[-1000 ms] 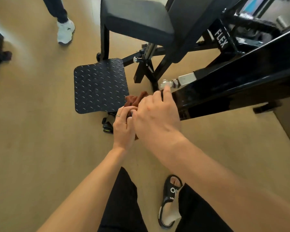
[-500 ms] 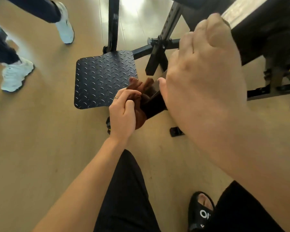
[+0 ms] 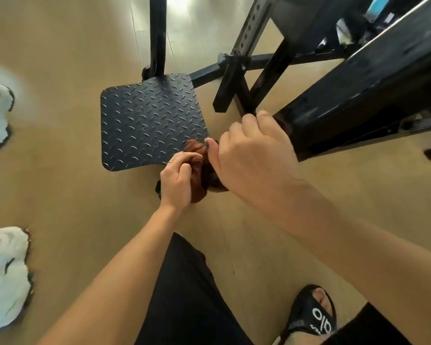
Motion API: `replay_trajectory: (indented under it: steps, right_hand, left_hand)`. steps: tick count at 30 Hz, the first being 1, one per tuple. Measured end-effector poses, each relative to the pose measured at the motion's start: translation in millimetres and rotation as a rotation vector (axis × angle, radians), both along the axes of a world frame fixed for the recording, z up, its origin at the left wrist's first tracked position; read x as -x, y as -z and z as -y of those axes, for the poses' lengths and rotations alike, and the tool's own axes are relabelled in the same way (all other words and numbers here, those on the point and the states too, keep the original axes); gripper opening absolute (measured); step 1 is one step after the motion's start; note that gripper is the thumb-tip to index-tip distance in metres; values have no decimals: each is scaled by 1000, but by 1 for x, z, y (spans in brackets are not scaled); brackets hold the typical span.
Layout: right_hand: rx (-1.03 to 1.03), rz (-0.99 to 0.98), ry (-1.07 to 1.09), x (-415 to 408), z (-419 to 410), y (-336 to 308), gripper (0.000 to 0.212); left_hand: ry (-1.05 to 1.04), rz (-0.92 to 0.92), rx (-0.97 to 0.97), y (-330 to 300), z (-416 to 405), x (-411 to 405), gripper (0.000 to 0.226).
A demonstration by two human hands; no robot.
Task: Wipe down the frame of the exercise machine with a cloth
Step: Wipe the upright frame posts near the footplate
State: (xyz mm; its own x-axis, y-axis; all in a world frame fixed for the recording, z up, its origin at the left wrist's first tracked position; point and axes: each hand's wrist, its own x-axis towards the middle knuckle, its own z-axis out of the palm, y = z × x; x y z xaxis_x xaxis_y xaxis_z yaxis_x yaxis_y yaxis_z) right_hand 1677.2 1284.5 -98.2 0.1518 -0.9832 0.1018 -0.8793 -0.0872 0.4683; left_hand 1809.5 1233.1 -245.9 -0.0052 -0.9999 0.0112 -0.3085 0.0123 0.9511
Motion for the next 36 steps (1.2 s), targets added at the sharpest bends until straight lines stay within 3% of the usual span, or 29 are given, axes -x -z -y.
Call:
replay_trajectory:
  steps: [4,6,9,11,14,18,21,23,26,28,31,36]
  right_hand:
    - [-49,1,-118,2,-3,-8,51]
    - [-25,-43,-179,3,-5,-6,49]
    - [-96,58,-140,2,-1,-11,55]
    - [-117,82,-108,4,-1,-9,53]
    - [-30,-35,-104,4,-4,0,50]
    - [276,-94,-198,6,-2,6,58]
    - [293,-107,-252,7,0,10,57]
    - [301,-119,-273,10,0,14,54]
    - [320,-208,-319,15,2,18,39]
    - [302,-228,-309,17,3,17,36]
    - [315,-215,-306,16,3,18,39]
    - [399,-139,-340,16,2,14,52]
  left_hand:
    - [72,-38,-160,-14,18,5,34]
    - [160,-116,-77,-30,14,11,40]
    - [408,-220,66,-52,10,20,37]
    - [468,-243,78,-52,15,21,39]
    - [428,-194,35,-27,24,9,37]
    - [307,68,-117,10,50,-7,34]
    - [324,226,-225,7,72,-3,38]
    - [403,175,-202,-6,70,5,44]
    - [494,-63,-36,-20,50,16,36]
    - [495,-171,-41,-20,46,15,36]
    - [458,-143,-96,4,63,8,39]
    - [272,54,-163,67,95,-6,39]
